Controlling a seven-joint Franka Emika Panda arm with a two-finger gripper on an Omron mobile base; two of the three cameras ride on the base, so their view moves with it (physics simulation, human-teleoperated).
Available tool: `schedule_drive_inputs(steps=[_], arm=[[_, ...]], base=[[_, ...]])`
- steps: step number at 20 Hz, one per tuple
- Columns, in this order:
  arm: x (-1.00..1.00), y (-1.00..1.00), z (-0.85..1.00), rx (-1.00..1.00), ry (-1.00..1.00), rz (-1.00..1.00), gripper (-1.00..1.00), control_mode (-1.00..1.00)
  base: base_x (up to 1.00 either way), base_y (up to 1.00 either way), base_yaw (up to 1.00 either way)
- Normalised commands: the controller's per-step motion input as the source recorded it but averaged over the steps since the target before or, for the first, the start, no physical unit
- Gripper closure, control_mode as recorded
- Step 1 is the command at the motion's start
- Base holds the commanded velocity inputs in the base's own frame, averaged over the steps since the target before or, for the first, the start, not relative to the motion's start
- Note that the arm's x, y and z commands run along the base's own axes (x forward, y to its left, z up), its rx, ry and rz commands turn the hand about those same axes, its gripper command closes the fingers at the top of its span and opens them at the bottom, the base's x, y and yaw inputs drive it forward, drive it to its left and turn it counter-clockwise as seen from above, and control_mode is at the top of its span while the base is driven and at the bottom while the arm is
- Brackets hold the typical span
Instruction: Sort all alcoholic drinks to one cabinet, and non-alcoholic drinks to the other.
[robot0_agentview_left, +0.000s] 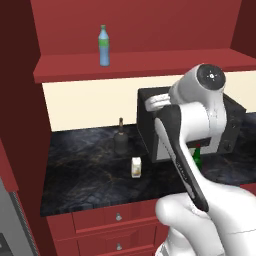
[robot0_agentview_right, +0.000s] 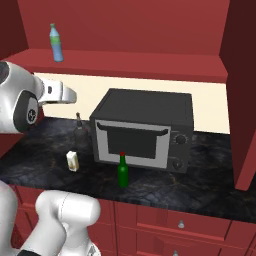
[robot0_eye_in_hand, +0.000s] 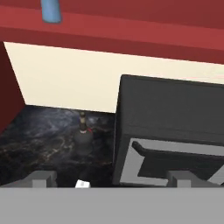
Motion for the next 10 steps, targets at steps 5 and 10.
schedule_drive_inputs(steps=[5, 10], arm=[[-0.32, 0.16, -0.74, 0.09, 0.06, -0.22, -1.00, -1.00], [-0.08, 0.18, -0.71, 0.15, 0.02, -0.21, -1.00, -1.00]], base=[[0.00, 0.00, 0.00], [0.00, 0.00, 0.00]])
